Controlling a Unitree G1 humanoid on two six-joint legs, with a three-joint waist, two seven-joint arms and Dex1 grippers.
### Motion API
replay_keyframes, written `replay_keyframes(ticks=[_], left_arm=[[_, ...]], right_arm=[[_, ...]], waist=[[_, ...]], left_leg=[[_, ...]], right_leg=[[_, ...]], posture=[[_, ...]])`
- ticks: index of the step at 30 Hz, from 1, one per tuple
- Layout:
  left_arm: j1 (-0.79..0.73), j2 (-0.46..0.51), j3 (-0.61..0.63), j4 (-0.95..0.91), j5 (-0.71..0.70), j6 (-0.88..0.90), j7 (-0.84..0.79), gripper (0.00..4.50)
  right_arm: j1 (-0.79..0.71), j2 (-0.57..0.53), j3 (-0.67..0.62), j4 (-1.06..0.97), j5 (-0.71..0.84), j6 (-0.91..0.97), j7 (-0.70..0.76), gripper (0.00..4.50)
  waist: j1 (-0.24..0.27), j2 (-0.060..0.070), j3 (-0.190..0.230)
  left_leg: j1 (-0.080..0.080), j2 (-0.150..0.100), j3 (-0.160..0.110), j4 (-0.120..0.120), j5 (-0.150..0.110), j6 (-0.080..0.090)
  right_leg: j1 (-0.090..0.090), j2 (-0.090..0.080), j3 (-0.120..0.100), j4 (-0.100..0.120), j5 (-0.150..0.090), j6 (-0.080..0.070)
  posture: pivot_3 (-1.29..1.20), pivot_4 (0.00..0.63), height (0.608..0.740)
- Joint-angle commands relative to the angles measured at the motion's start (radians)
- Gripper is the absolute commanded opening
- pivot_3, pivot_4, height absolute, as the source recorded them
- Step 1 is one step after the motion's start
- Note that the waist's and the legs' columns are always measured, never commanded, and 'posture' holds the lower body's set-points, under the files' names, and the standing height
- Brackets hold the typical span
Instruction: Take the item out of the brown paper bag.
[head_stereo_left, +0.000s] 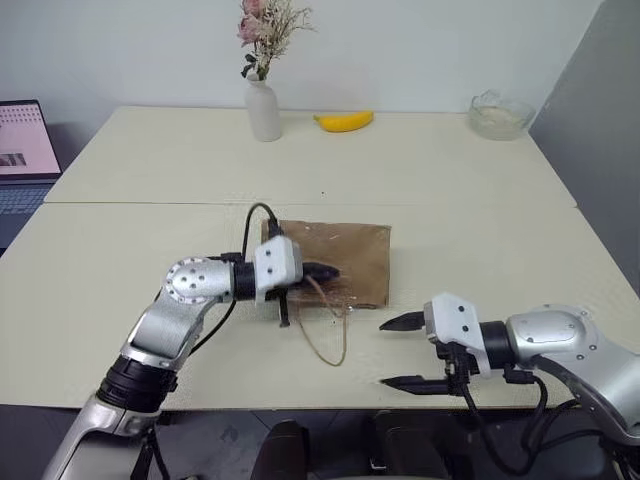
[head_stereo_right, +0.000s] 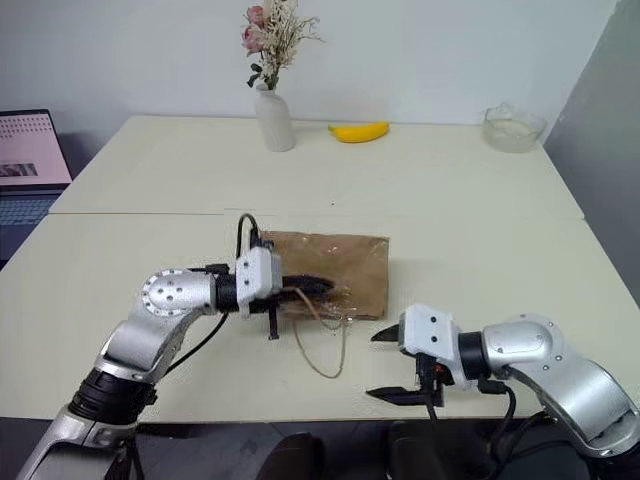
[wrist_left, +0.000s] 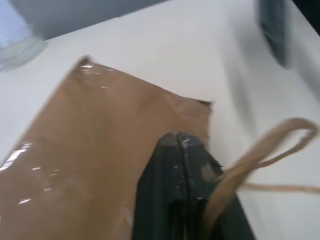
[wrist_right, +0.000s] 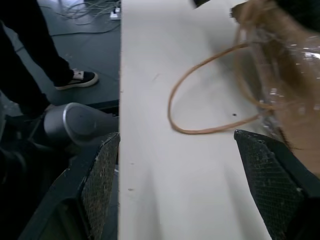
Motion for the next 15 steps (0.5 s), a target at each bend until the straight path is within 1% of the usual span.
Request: replay_keyframes(ticks=[1, 6, 9, 12, 15], left_arm=[[-0.049, -0.012, 0.034, -0.035, -0.032, 0.064, 0.016, 0.04], [-0.065, -0.017, 0.04, -0.014, -0.014, 0.063, 0.011, 0.04], [-0.074, -0.02, 0.042, -0.006, -0.007, 0.057, 0.009, 0.04], [-0.088, -0.027, 0.044, 0.01, -0.001, 0.05, 0.013, 0.04], [-0.104, -0.034, 0.045, 0.024, 0.008, 0.043, 0.018, 0.04]], right_arm=[[-0.084, 0.05, 0.085, -0.001, -0.018, -0.01, -0.006, 3.85], [-0.218, 0.203, 0.21, 0.12, -0.095, -0.022, -0.073, 3.85], [-0.262, 0.257, 0.278, 0.205, -0.156, -0.045, -0.085, 3.85], [-0.278, 0.297, 0.32, 0.275, -0.191, -0.051, -0.093, 3.85], [-0.255, 0.334, 0.35, 0.324, -0.203, -0.026, -0.112, 3.85]], waist=[[-0.004, 0.0, 0.0], [-0.018, 0.0, 0.0], [-0.018, 0.0, 0.0], [-0.017, 0.0, 0.0], [-0.017, 0.0, 0.0]], left_leg=[[0.0, 0.0, 0.0, 0.0, 0.0, 0.0], [0.0, 0.0, -0.001, 0.0, 0.0, 0.0], [-0.001, 0.0, -0.002, 0.0, 0.0, 0.0], [-0.001, 0.0, -0.002, 0.0, 0.0, 0.0], [-0.001, 0.0, -0.002, 0.0, 0.0, 0.0]], right_leg=[[0.0, 0.0, 0.0, 0.0, 0.0, 0.0], [0.0, 0.0, 0.0, 0.0, 0.0, 0.0], [0.0, 0.0, 0.0, 0.0, 0.0, 0.0], [-0.001, 0.0, 0.0, 0.0, 0.0, 0.0], [-0.001, 0.0, 0.001, 0.0, 0.0, 0.0]], posture=[[0.0, 0.15, 0.74], [0.0, 0.15, 0.74], [0.0, 0.15, 0.74], [0.0, 0.15, 0.74], [0.0, 0.15, 0.74]])
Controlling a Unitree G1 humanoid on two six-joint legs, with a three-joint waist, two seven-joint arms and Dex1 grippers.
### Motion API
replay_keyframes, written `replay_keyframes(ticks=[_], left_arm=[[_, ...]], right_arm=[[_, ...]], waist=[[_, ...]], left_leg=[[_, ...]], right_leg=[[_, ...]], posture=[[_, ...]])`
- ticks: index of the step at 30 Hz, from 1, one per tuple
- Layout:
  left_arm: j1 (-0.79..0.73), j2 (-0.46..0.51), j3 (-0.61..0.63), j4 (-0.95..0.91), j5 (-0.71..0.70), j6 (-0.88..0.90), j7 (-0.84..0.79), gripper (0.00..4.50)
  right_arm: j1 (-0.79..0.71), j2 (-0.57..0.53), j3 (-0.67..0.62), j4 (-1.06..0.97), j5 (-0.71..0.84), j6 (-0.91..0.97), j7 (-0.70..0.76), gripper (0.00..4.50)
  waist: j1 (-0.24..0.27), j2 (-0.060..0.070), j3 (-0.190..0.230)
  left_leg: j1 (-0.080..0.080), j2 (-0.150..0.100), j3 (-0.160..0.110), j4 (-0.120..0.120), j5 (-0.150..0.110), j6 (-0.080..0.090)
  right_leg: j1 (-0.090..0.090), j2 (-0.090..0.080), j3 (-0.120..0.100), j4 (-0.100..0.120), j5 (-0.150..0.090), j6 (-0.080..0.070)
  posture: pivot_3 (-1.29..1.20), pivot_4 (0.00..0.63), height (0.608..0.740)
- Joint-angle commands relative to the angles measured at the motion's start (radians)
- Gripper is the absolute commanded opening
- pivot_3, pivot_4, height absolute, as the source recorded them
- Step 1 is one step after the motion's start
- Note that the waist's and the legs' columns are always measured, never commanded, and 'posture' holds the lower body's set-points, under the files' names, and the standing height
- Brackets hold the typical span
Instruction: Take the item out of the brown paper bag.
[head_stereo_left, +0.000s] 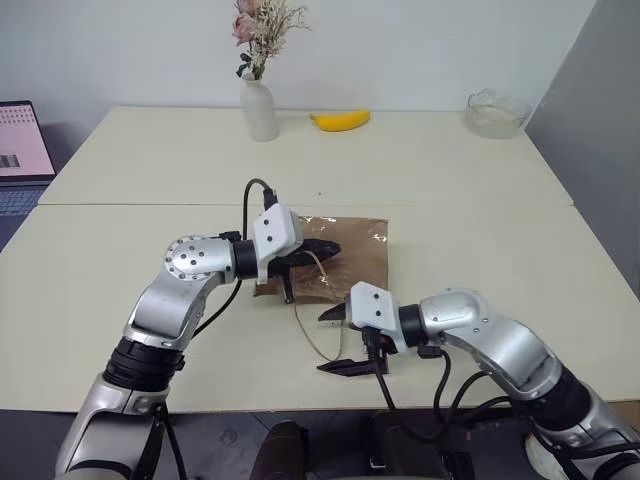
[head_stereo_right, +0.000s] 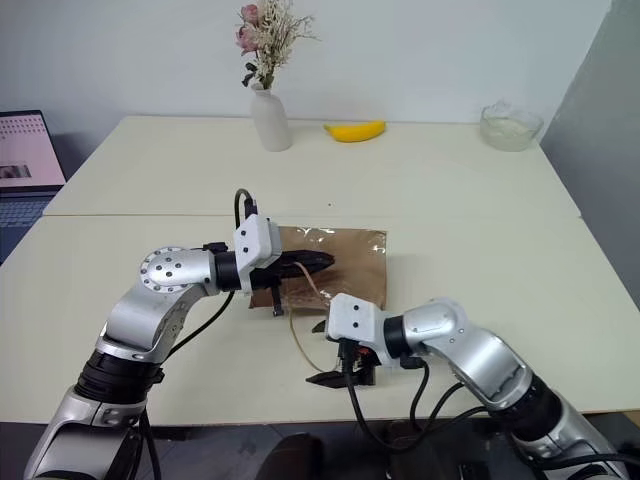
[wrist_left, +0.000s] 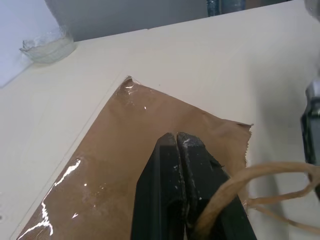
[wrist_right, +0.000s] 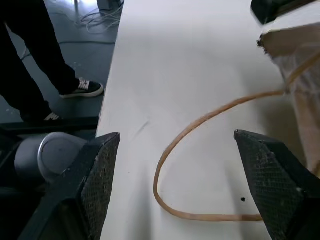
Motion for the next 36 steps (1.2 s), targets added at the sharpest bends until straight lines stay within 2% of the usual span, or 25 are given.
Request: replay_keyframes(ticks=[1, 4, 13, 19, 24, 28, 36], left_arm=[[-0.035, -0.008, 0.027, -0.002, 0.006, -0.02, 0.012, 0.04], [-0.043, -0.011, 0.028, 0.006, 0.014, -0.028, 0.013, 0.0], [-0.104, -0.058, 0.048, 0.045, 0.008, 0.001, 0.065, 0.0], [-0.17, -0.099, 0.1, 0.055, -0.059, 0.152, 0.121, 0.0], [-0.298, -0.146, 0.169, 0.135, -0.097, 0.248, 0.21, 0.0], [-0.382, -0.157, 0.203, 0.23, -0.092, 0.236, 0.243, 0.0], [-0.424, -0.177, 0.221, 0.293, -0.077, 0.152, 0.277, 0.0]], right_arm=[[0.019, 0.028, 0.028, 0.025, -0.02, 0.005, -0.022, 3.85], [0.043, 0.047, 0.021, 0.042, -0.036, 0.021, -0.061, 3.29], [0.082, 0.051, 0.033, 0.059, -0.098, 0.016, -0.137, 0.05], [0.107, 0.035, 0.072, 0.108, -0.197, -0.036, -0.172, 0.02], [0.118, -0.007, 0.127, 0.16, -0.311, -0.125, -0.176, 0.02], [0.133, -0.023, 0.142, 0.167, -0.356, -0.168, -0.163, 0.02], [0.128, -0.011, 0.107, 0.145, -0.375, -0.175, -0.153, 0.02]], waist=[[0.0, 0.0, 0.0], [0.0, 0.0, 0.0], [0.0, 0.0, 0.0], [-0.001, 0.0, 0.0], [-0.002, -0.001, -0.001], [-0.002, -0.001, -0.001], [-0.001, -0.002, -0.001]], left_leg=[[0.0, 0.0, 0.0, 0.0, 0.0, 0.0], [0.0, 0.0, 0.0, 0.0, 0.0, 0.0], [0.0, 0.0, 0.0, 0.0, 0.0, 0.0], [0.0, 0.0, 0.0, 0.0, 0.0, 0.0], [0.002, -0.001, -0.001, 0.001, 0.0, 0.0], [0.002, -0.002, 0.0, 0.001, 0.001, -0.001], [0.001, -0.002, 0.0, 0.001, 0.002, -0.002]], right_leg=[[0.0, 0.0, 0.0, 0.0, 0.0, 0.0], [0.0, 0.0, 0.0, 0.0, 0.0, 0.0], [0.0, 0.0, 0.0, 0.002, 0.0, 0.0], [0.0, 0.0, 0.0, 0.001, 0.0, 0.0], [0.001, 0.0, 0.0, 0.002, 0.001, 0.001], [0.001, 0.0, 0.0, 0.002, 0.001, 0.002], [0.001, 0.0, 0.0, 0.002, 0.001, 0.002]], posture=[[0.0, 0.15, 0.74], [0.0, 0.15, 0.74], [0.0, 0.15, 0.74], [0.0, 0.15, 0.74], [0.0, 0.15, 0.74], [0.0, 0.15, 0.74], [0.0, 0.15, 0.74]])
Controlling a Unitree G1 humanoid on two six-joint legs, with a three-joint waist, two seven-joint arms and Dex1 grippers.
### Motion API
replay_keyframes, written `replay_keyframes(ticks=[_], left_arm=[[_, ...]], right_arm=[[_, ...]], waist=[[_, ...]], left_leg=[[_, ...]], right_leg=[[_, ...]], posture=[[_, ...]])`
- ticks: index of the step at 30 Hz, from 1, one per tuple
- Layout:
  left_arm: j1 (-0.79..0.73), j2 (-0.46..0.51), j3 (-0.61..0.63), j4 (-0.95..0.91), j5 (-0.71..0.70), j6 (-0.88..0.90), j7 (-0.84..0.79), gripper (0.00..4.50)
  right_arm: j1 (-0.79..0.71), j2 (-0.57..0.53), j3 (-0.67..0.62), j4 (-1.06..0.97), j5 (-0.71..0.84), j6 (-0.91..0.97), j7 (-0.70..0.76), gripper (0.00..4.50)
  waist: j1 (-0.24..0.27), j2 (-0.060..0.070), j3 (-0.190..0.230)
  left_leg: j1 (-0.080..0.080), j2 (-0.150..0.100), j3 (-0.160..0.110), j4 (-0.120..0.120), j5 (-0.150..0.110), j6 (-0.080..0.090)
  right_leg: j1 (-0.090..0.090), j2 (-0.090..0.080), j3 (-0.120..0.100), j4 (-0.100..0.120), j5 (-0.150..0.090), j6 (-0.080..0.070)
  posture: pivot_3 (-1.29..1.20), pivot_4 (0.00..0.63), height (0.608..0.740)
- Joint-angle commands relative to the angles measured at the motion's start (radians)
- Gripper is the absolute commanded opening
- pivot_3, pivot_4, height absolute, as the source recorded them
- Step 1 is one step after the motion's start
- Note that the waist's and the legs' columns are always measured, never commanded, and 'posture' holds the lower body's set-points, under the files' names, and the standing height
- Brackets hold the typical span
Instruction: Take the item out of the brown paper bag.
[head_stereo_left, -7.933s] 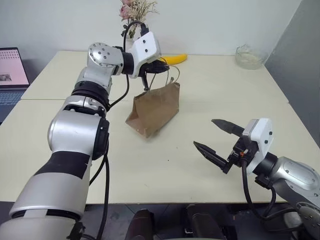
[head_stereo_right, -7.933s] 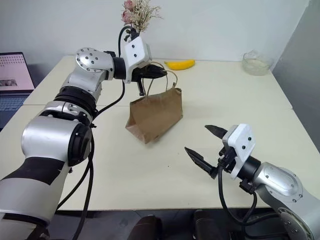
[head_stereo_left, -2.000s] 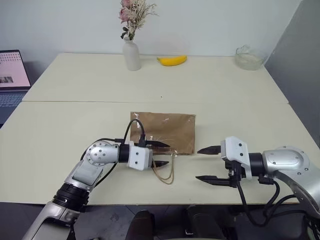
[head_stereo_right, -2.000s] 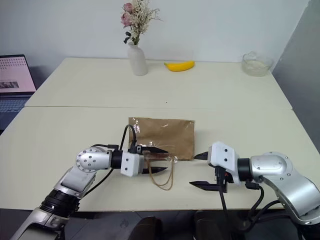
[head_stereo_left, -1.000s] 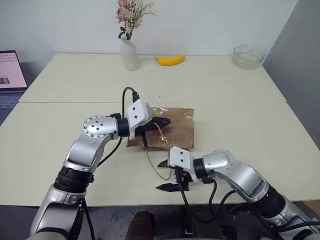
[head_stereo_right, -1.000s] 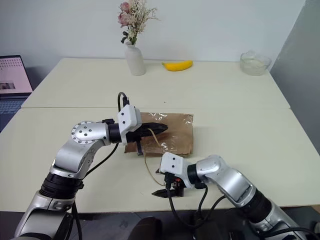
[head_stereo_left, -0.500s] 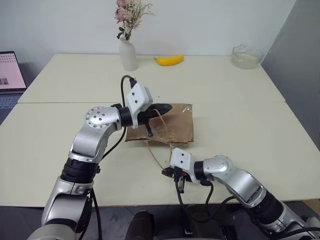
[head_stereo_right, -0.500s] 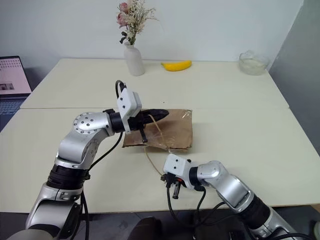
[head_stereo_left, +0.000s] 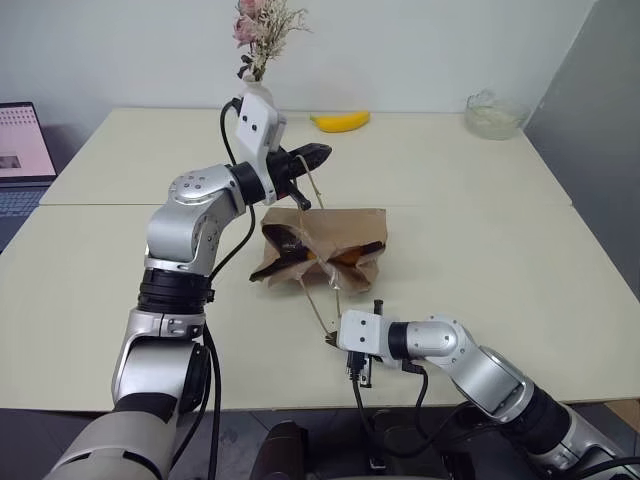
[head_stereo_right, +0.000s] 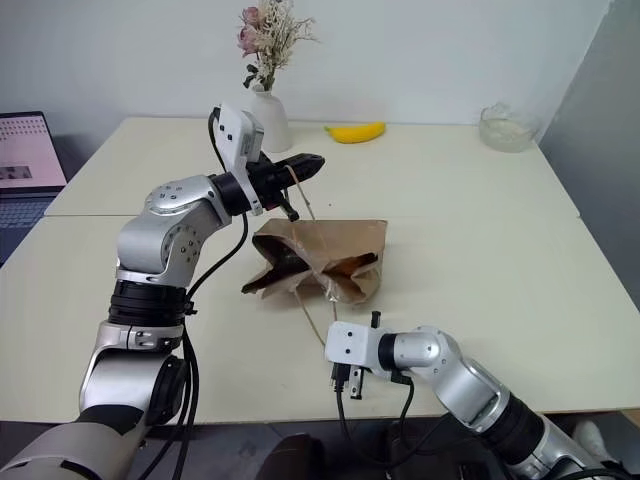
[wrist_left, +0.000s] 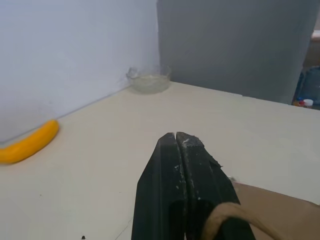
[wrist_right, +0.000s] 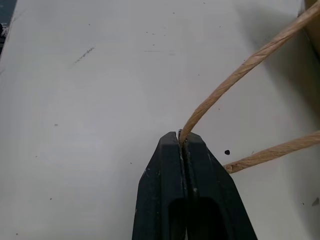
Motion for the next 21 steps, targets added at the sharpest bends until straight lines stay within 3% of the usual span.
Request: replay_keyframes(ticks=[1, 11, 14, 20, 21], left_arm=[[-0.062, -0.006, 0.055, -0.022, -0.004, -0.062, 0.029, 0.0], [-0.029, -0.02, 0.036, -0.103, -0.046, -0.016, -0.015, 0.0], [0.016, -0.001, 0.014, -0.189, -0.073, 0.031, -0.065, 0.0], [0.081, 0.012, 0.022, -0.343, -0.156, 0.16, -0.071, 0.0], [0.087, 0.013, 0.023, -0.356, -0.163, 0.173, -0.068, 0.0]], right_arm=[[0.016, -0.018, -0.003, 0.042, -0.035, 0.039, 0.012, 0.02], [0.001, -0.001, -0.062, -0.016, -0.032, 0.001, -0.003, 0.02], [0.007, -0.004, -0.13, -0.086, -0.008, 0.019, -0.012, 0.64], [0.045, -0.036, -0.283, -0.306, 0.1, 0.122, 0.025, 2.71], [0.048, -0.042, -0.295, -0.33, 0.118, 0.137, 0.033, 2.71]], waist=[[0.0, 0.0, 0.0], [0.001, 0.0, 0.0], [0.001, 0.0, 0.0], [0.0, -0.001, 0.0], [0.0, -0.001, 0.0]], left_leg=[[0.0, 0.0, 0.0, 0.0, 0.0, 0.0], [0.0, -0.001, 0.001, 0.0, 0.0, 0.0], [-0.001, 0.0, 0.001, 0.0, 0.0, -0.001], [-0.002, 0.001, -0.001, -0.001, 0.0, -0.001], [-0.002, 0.001, -0.001, -0.001, 0.0, -0.001]], right_leg=[[0.0, 0.0, 0.0, 0.0, 0.0, 0.0], [0.0, 0.0, 0.0, -0.001, 0.0, 0.001], [-0.001, -0.001, 0.0, 0.0, 0.0, 0.001], [-0.001, -0.001, 0.0, -0.001, 0.0, 0.001], [-0.001, -0.001, 0.0, -0.001, 0.0, 0.001]], posture=[[0.0, 0.15, 0.74], [0.0, 0.15, 0.74], [0.0, 0.15, 0.74], [0.0, 0.15, 0.74], [0.0, 0.15, 0.74]])
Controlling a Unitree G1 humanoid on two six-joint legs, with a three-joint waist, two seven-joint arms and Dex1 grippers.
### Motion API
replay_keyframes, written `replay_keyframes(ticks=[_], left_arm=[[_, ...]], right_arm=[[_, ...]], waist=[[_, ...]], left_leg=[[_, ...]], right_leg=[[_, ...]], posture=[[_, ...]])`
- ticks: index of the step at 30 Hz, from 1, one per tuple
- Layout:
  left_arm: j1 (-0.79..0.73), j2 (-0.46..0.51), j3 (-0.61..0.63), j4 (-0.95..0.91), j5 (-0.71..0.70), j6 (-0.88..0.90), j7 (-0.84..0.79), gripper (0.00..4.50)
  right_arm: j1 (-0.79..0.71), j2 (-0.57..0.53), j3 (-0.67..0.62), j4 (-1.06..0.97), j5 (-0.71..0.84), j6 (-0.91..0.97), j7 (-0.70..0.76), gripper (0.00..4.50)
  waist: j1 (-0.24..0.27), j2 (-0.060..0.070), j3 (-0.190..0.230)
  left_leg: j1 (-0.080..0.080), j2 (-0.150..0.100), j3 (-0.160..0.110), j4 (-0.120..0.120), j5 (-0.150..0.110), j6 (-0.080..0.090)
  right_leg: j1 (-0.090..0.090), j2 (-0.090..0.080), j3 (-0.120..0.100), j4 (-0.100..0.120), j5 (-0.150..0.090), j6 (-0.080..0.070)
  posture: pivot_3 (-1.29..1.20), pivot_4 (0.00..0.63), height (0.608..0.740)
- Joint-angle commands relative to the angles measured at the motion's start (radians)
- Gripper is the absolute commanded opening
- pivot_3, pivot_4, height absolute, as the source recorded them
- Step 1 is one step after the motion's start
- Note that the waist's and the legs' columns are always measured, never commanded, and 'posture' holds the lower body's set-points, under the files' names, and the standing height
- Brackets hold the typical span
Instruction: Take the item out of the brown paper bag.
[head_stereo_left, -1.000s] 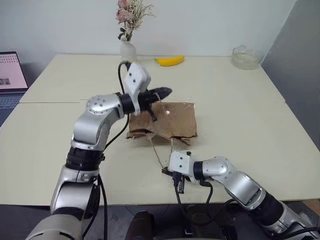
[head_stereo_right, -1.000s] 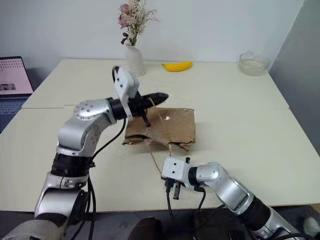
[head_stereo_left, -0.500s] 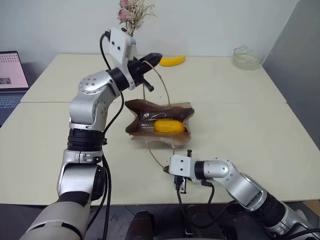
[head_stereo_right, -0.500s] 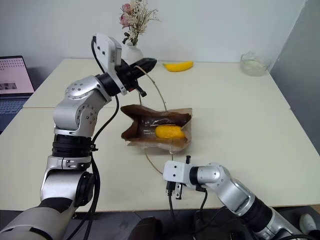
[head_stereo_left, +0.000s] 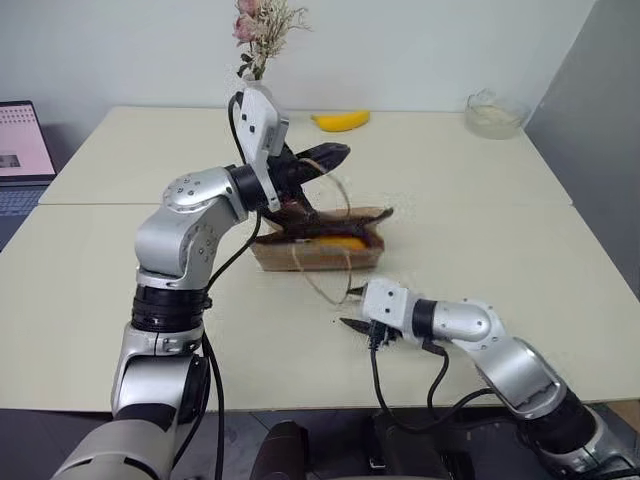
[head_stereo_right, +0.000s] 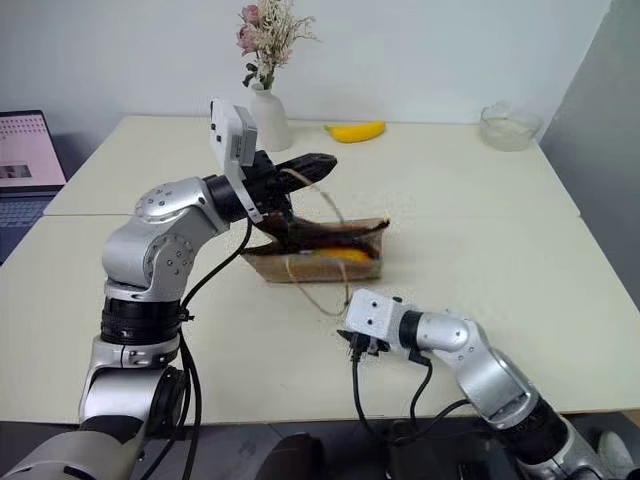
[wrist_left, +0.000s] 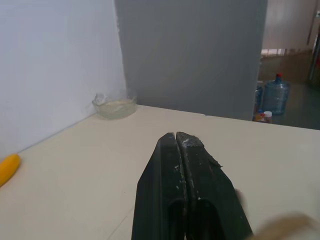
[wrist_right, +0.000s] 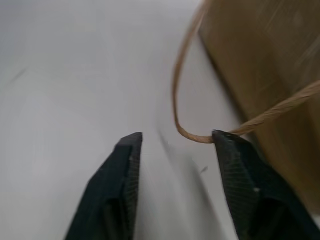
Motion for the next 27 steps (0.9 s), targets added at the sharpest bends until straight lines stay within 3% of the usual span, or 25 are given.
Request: replay_keyframes(ticks=[1, 8, 12, 18, 27], left_arm=[[0.015, 0.014, 0.007, -0.095, -0.053, 0.051, -0.003, 0.0], [0.031, 0.025, 0.012, -0.186, -0.167, 0.184, -0.011, 0.0], [0.033, 0.041, 0.019, -0.217, -0.227, 0.253, -0.013, 0.0], [0.024, 0.065, 0.025, -0.227, -0.279, 0.304, -0.011, 0.0], [0.011, 0.062, 0.033, -0.226, -0.297, 0.314, 0.018, 0.0]], right_arm=[[0.015, -0.021, -0.087, -0.143, 0.1, 0.061, 0.042, 2.71], [0.024, -0.156, -0.287, -0.266, 0.382, 0.192, 0.186, 2.71], [-0.013, -0.187, -0.328, -0.258, 0.445, 0.213, 0.187, 2.71], [-0.117, -0.117, -0.204, -0.197, 0.389, 0.201, 0.088, 2.71], [-0.235, 0.045, 0.019, -0.012, 0.136, 0.171, -0.138, 2.71]], waist=[[0.0, 0.0, 0.0], [-0.001, 0.0, 0.0], [-0.001, 0.0, 0.0], [-0.004, 0.0, 0.0], [-0.003, 0.0, 0.0]], left_leg=[[0.0, 0.0, 0.0, 0.0, 0.0, 0.0], [0.001, -0.001, 0.0, 0.0, 0.0, 0.0], [0.001, -0.001, 0.0, 0.0, 0.0, 0.0], [0.001, 0.0, 0.0, 0.0, 0.0, 0.0], [-0.001, -0.001, 0.001, 0.0, 0.0, 0.0]], right_leg=[[0.0, 0.0, 0.0, 0.0, 0.0, 0.0], [0.001, 0.0, 0.0, 0.0, 0.0, 0.0], [0.001, 0.001, 0.0, 0.0, 0.0, 0.0], [0.0, 0.001, 0.0, 0.0, 0.0, 0.0], [0.0, 0.001, 0.001, -0.001, 0.0, 0.0]], posture=[[0.0, 0.15, 0.74], [0.0, 0.15, 0.74], [0.0, 0.15, 0.74], [0.0, 0.15, 0.74], [0.0, 0.15, 0.74]])
